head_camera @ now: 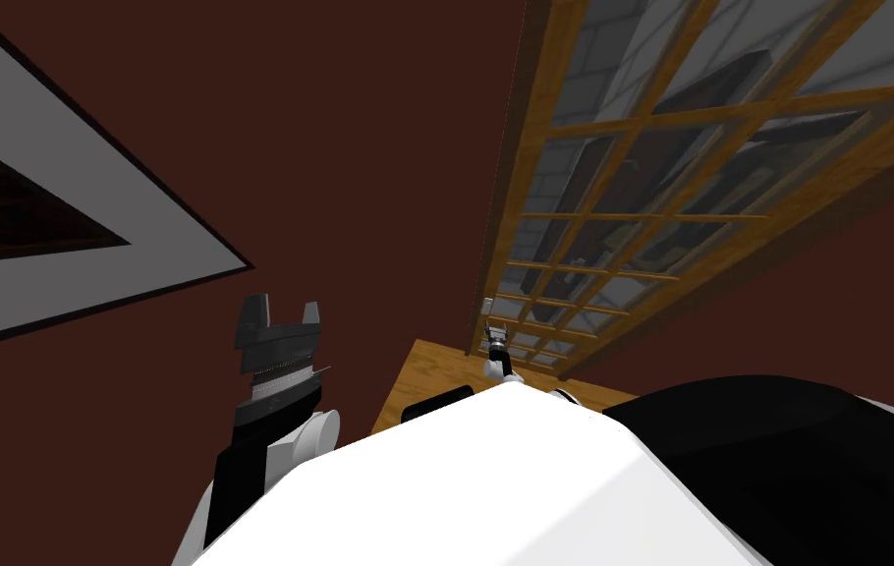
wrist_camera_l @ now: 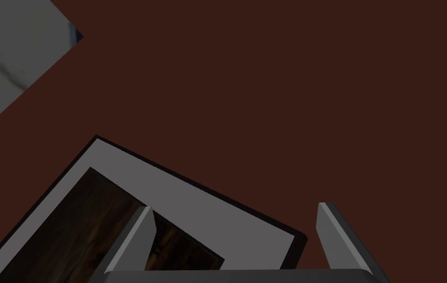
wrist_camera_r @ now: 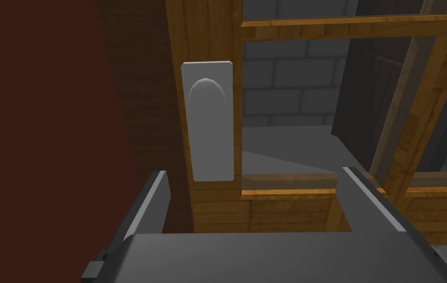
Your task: Pull the door open
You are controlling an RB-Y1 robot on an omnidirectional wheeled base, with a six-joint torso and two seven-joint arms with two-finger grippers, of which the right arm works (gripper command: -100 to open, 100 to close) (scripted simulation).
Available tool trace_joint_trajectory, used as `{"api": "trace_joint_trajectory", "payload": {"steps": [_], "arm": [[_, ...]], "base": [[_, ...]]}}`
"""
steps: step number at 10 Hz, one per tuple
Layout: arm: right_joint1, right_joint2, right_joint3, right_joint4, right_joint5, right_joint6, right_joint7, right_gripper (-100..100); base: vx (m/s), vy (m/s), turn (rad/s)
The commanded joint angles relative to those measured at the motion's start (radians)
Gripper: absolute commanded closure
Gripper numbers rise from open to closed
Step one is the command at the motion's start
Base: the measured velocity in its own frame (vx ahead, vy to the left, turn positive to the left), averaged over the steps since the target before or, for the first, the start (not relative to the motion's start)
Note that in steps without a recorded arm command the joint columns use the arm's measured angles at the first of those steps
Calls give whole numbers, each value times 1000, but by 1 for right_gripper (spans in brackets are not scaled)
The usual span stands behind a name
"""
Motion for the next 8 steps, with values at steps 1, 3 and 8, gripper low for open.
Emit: {"api": "trace_joint_trajectory", "payload": {"steps": [1,3,8], "arm": [[-7,-22,12,18,6,5,-31,-100],[-9,-31,18,25,8,6,-43,-100],[-12,-44,27,35,13,8,-65,-100]], "base": [[139,-16,-108],[195,-18,-43],[204,-47,-4]]}}
